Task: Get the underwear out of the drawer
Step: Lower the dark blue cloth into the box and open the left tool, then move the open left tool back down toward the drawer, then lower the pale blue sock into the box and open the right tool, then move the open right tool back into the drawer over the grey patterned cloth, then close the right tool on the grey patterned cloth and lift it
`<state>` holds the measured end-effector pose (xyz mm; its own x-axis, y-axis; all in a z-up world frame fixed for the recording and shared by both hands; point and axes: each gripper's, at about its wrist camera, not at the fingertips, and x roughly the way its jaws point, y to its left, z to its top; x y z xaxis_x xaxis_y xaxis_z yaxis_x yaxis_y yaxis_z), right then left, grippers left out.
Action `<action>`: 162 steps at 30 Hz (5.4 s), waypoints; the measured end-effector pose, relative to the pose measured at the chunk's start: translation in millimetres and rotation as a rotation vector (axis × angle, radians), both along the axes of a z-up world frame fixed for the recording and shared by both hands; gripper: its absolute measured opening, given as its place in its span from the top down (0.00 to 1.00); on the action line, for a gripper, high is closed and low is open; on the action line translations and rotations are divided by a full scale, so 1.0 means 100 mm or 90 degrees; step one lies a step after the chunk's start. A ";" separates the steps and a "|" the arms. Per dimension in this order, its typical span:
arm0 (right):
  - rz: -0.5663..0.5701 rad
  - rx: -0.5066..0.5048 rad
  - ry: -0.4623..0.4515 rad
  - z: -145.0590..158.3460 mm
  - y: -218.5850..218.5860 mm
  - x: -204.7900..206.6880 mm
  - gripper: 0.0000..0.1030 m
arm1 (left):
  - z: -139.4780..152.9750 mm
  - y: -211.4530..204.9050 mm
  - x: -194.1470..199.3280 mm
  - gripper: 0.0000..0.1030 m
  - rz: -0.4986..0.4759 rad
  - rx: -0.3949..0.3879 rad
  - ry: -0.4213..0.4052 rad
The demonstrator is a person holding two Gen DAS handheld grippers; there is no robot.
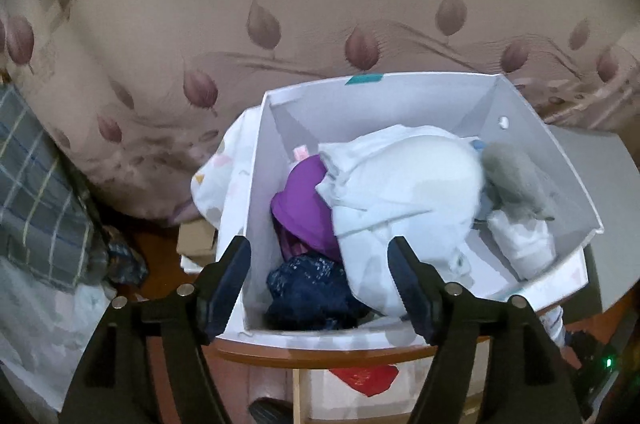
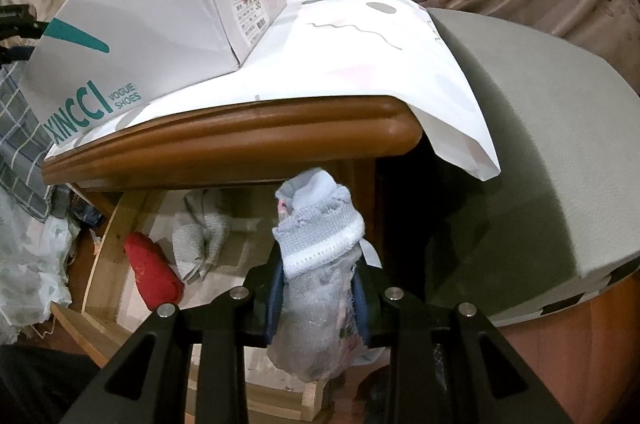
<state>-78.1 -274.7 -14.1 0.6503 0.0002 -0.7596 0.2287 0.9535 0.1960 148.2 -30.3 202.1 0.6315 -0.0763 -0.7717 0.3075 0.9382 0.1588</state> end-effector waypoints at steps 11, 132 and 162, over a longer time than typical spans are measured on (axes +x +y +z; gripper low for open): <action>0.005 -0.009 0.000 -0.01 0.03 0.00 0.72 | 0.22 0.23 -0.44 0.28 0.009 -0.031 -0.054; 0.524 -0.358 0.146 -0.54 2.08 0.92 0.64 | -1.81 2.25 -0.80 0.25 0.421 -0.067 0.087; 0.541 -0.302 0.204 -1.55 1.71 1.16 0.77 | -1.87 2.06 -0.76 0.25 0.378 -0.042 0.098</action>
<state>37.6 -103.3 -169.1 0.3423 0.0204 -0.9394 -0.5837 0.7881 -0.1956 72.7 176.1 15.3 0.4620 0.2036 -0.8632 -0.2552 0.9626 0.0905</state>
